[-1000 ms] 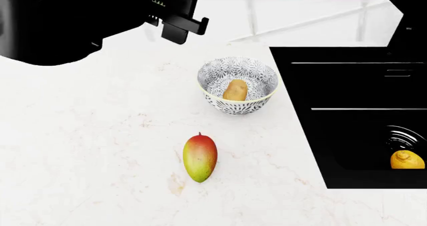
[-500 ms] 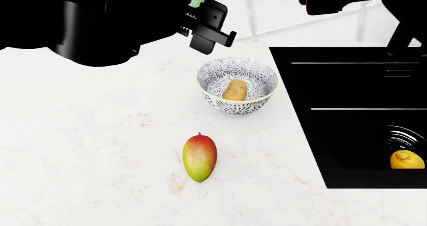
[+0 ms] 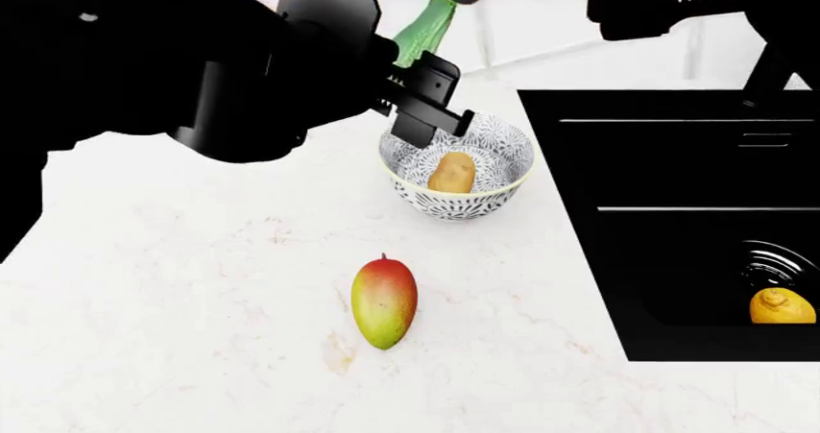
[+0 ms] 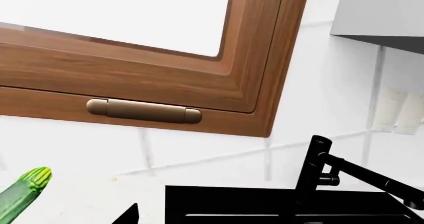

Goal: There is a mixed pile of frozen fruits and vegetables on the counter. Locate all the frozen vegetables and place the items in a bowl on the counter. Take all the frozen fruits and defrost them in a running sink.

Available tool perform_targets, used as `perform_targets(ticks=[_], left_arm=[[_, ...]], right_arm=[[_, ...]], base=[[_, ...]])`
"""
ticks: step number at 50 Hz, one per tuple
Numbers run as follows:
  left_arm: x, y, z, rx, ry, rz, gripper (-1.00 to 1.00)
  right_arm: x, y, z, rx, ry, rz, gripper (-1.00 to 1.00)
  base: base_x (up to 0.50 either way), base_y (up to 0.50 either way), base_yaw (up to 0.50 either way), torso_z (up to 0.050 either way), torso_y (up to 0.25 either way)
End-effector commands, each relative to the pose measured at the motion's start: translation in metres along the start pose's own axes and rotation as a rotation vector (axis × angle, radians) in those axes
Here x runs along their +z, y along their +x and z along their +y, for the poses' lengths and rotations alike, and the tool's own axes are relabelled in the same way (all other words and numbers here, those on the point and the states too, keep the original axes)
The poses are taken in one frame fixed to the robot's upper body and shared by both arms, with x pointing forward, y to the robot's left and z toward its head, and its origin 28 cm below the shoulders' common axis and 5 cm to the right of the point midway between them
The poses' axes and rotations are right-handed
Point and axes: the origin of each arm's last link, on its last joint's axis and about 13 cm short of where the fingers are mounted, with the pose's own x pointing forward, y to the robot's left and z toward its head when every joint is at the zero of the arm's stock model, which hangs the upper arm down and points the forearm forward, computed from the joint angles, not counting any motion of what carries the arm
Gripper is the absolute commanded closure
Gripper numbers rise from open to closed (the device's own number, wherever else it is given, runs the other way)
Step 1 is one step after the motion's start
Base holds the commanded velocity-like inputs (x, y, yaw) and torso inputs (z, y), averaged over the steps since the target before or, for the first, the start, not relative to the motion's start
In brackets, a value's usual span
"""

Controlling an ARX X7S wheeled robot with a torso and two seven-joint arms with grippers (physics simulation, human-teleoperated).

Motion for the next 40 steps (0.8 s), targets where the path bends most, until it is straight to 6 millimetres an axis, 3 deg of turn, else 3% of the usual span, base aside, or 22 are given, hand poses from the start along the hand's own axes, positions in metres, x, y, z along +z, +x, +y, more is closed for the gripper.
perform_targets(ticks=[1,40], left_arm=[[-0.007,0.005,-0.001,-0.026,-0.045,-0.006,1.0],[-0.019,0.029,-0.017,-0.11,-0.145,-0.062,1.0]], right_arm=[[-0.003,0.001,0.001,0.001,-0.002,0.006,-1.0],[-0.008,0.003,0.0,0.001,0.01,0.015,-1.0]], base=[[0.0,0.0,0.0,0.0,0.0],[0.0,0.0,0.0,0.0,0.0]])
